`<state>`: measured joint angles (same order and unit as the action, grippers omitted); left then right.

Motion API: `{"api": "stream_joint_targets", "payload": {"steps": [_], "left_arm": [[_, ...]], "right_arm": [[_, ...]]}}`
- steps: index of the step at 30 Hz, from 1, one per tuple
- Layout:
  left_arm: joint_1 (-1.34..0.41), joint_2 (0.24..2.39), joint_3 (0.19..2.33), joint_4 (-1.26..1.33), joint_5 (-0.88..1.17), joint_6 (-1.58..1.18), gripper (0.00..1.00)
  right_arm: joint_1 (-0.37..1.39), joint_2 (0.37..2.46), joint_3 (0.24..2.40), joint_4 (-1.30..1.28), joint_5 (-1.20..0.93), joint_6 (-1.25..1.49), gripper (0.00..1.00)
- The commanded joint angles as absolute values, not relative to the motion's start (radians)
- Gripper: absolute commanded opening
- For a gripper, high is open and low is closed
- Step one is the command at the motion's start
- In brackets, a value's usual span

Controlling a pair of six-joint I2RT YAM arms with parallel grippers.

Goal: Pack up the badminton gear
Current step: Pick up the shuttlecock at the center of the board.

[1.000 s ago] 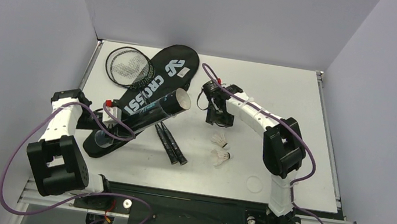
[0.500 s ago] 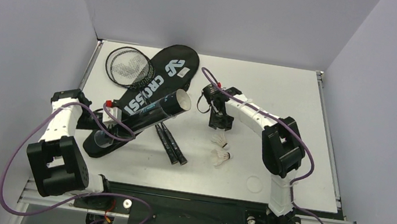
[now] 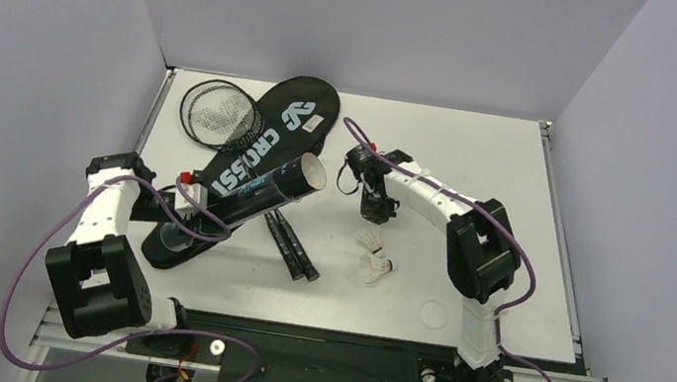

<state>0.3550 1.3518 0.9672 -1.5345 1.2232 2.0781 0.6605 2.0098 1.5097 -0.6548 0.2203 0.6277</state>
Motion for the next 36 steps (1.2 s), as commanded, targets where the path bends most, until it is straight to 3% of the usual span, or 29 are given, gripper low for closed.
{"api": "stream_joint_targets", "payload": {"steps": [1, 19, 28, 36], "left_arm": [[0.355, 1.323, 0.99, -1.6, 1.261, 2.115, 0.2], [0.353, 1.334, 0.985, -1.6, 1.272, 2.112, 0.2], [0.353, 1.351, 0.99, -1.601, 1.306, 2.089, 0.2], [0.353, 1.353, 0.998, -1.601, 1.323, 2.078, 0.2]], "right_arm": [[0.646, 1.946, 1.512, -0.707, 0.225, 0.62, 0.0], [0.545, 1.547, 1.653, -0.731, 0.112, 0.706, 0.0], [0.523, 1.242, 1.396, -0.179, -0.06, 1.08, 0.0], [0.662, 1.171, 1.334, 0.049, 0.035, 1.075, 0.0]]}}
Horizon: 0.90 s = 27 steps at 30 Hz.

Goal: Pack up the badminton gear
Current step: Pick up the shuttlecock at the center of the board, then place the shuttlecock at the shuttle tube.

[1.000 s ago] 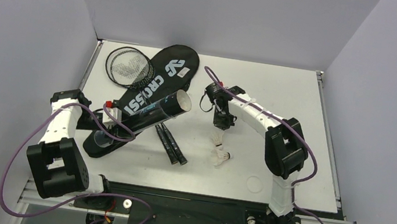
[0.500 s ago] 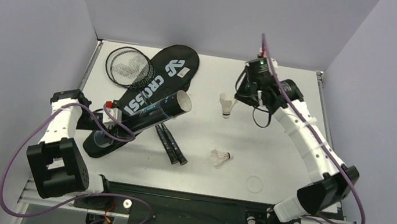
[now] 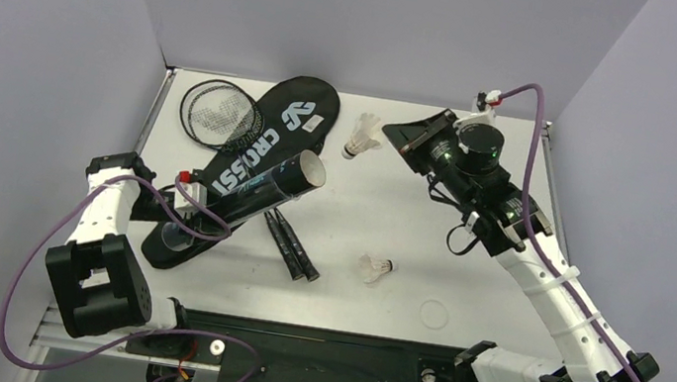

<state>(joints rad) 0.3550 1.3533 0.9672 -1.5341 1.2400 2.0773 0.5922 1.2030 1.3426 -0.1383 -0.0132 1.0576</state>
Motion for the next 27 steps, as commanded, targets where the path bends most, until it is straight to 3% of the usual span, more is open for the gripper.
{"api": "stream_joint_targets", "payload": {"steps": [1, 27], "left_arm": [[0.354, 1.353, 0.999, -1.601, 1.327, 2.072, 0.2], [0.355, 1.353, 1.018, -1.601, 1.372, 2.044, 0.2]], "right_arm": [[0.687, 1.177, 1.349, 0.043, 0.042, 1.067, 0.0], [0.839, 1.287, 1.34, 0.074, 0.036, 1.043, 0.0]]}}
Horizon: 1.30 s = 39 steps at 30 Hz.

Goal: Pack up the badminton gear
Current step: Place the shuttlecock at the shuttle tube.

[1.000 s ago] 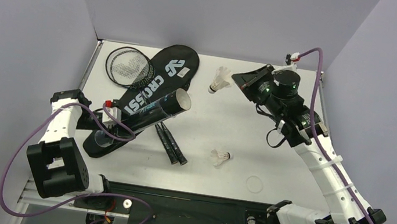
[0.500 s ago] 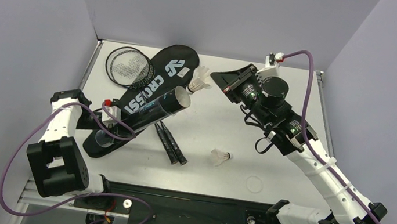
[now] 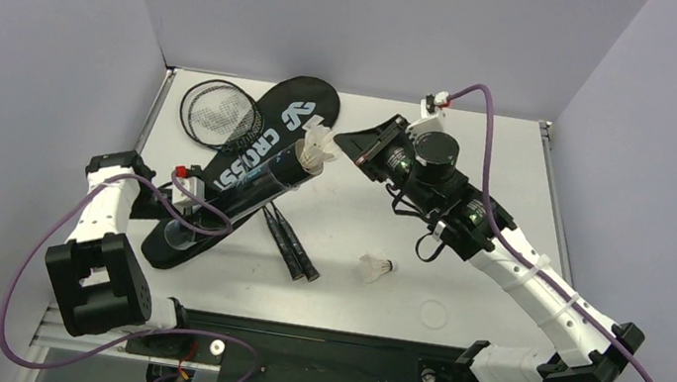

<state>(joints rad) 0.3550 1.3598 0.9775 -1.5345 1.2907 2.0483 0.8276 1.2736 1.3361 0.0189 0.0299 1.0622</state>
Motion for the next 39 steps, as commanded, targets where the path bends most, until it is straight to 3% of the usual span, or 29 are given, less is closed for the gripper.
{"api": "stream_joint_targets", "payload": {"steps": [1, 4, 9, 13, 27, 39], "left_arm": [[0.355, 1.353, 1.017, -1.601, 1.373, 2.044, 0.2], [0.355, 1.351, 1.018, -1.602, 1.371, 2.043, 0.2], [0.356, 1.35, 1.021, -1.602, 1.367, 2.045, 0.2], [0.355, 1.356, 1.019, -1.601, 1.365, 2.045, 0.2], [0.353, 1.351, 1.027, -1.6, 1.367, 2.033, 0.2], [0.353, 1.35, 1.032, -1.6, 1.363, 2.036, 0.2]], "right_arm": [[0.841, 1.292, 1.34, 0.076, 0.031, 1.042, 0.0], [0.848, 1.321, 1.36, 0.056, -0.008, 1.018, 0.03], [0.845, 1.344, 1.402, -0.05, -0.078, 0.966, 0.32], [0.833, 1.345, 1.439, -0.121, -0.129, 0.91, 0.43], [0.762, 1.358, 1.473, -0.144, -0.299, 0.899, 0.45], [0.783, 1.433, 1.528, -0.277, -0.302, 0.851, 0.41]]}}
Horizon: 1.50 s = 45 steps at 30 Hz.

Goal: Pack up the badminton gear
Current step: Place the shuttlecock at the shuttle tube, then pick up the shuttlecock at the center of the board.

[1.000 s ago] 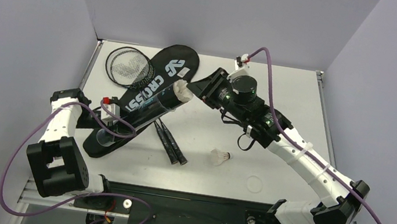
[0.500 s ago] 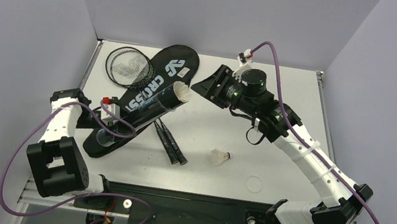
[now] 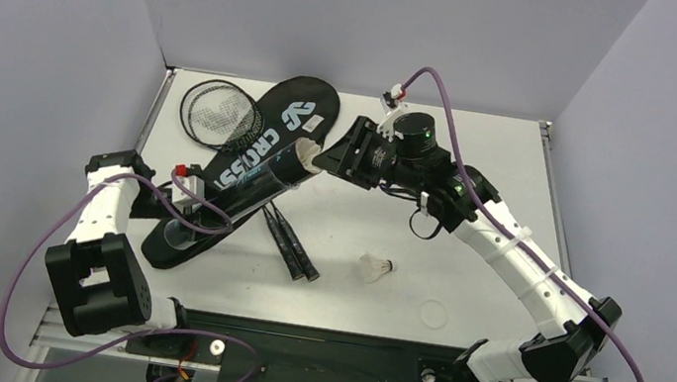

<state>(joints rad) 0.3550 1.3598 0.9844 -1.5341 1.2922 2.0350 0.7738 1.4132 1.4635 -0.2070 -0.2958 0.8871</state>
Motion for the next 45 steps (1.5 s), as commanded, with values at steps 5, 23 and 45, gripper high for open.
{"api": "stream_joint_targets", "payload": {"steps": [5, 23, 45], "left_arm": [[0.347, 1.348, 1.029, -1.6, 1.362, 2.041, 0.2], [0.324, 1.338, 1.005, -1.601, 1.333, 2.077, 0.2], [0.333, 1.366, 1.007, -1.601, 1.299, 2.036, 0.2]], "right_arm": [[0.798, 1.478, 1.58, -0.363, -0.275, 0.831, 0.38], [0.834, 1.562, 1.685, -0.484, -0.264, 0.78, 0.46], [0.79, 1.247, 1.294, -0.762, 0.17, 0.567, 0.63]]}}
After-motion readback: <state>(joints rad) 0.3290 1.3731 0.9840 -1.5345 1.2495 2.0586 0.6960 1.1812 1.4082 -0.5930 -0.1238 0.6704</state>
